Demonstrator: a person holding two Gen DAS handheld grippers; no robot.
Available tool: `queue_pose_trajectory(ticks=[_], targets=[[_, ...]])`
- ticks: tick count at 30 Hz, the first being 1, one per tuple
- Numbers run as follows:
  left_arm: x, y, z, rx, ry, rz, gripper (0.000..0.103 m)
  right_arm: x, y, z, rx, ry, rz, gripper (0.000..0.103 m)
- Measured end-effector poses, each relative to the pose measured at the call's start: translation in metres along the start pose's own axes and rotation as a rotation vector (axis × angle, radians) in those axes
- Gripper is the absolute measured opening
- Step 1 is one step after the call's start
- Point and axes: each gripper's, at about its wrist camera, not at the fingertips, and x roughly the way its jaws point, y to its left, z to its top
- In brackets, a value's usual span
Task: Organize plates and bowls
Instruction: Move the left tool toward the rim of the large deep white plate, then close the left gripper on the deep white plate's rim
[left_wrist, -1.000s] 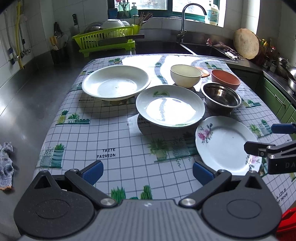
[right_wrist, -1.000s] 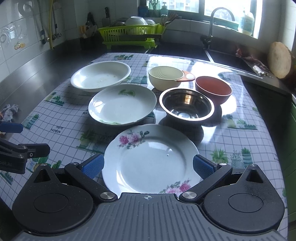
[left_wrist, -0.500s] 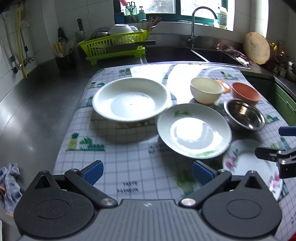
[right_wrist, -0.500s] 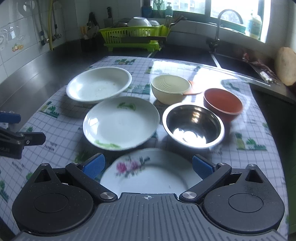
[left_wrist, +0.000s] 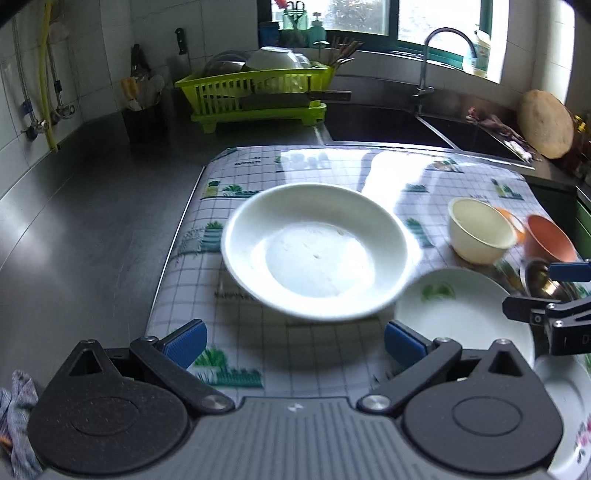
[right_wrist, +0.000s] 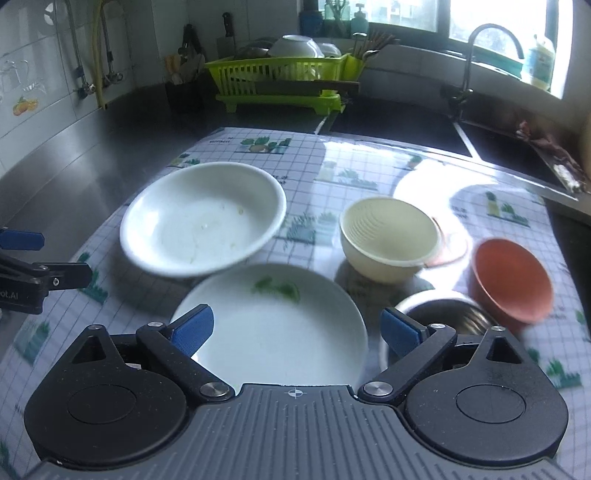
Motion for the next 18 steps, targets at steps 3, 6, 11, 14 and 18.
queue_pose_trajectory(ticks=[3,6,11,14,18], targets=[[0.019,0.012,0.01,-0.012,0.006,-0.005,0.098,0.021,0.005,0.012,-0.005,0.017,0.012,0.095],[0.037,0.02,0.017,-0.011,0.014,0.006,0.096,0.042,0.009,0.02,-0.004,0.031,0.005,0.093],[0.06,0.031,0.028,-0.029,0.016,0.012,0.095,0.072,0.009,0.032,0.021,0.049,0.01,0.091],[0.077,0.038,0.037,-0.049,0.017,0.008,0.093,0.088,0.008,0.038,0.032,0.069,0.012,0.089],[0.094,0.044,0.046,-0.057,0.025,0.01,0.088,0.104,0.008,0.045,0.039,0.085,0.013,0.085]])
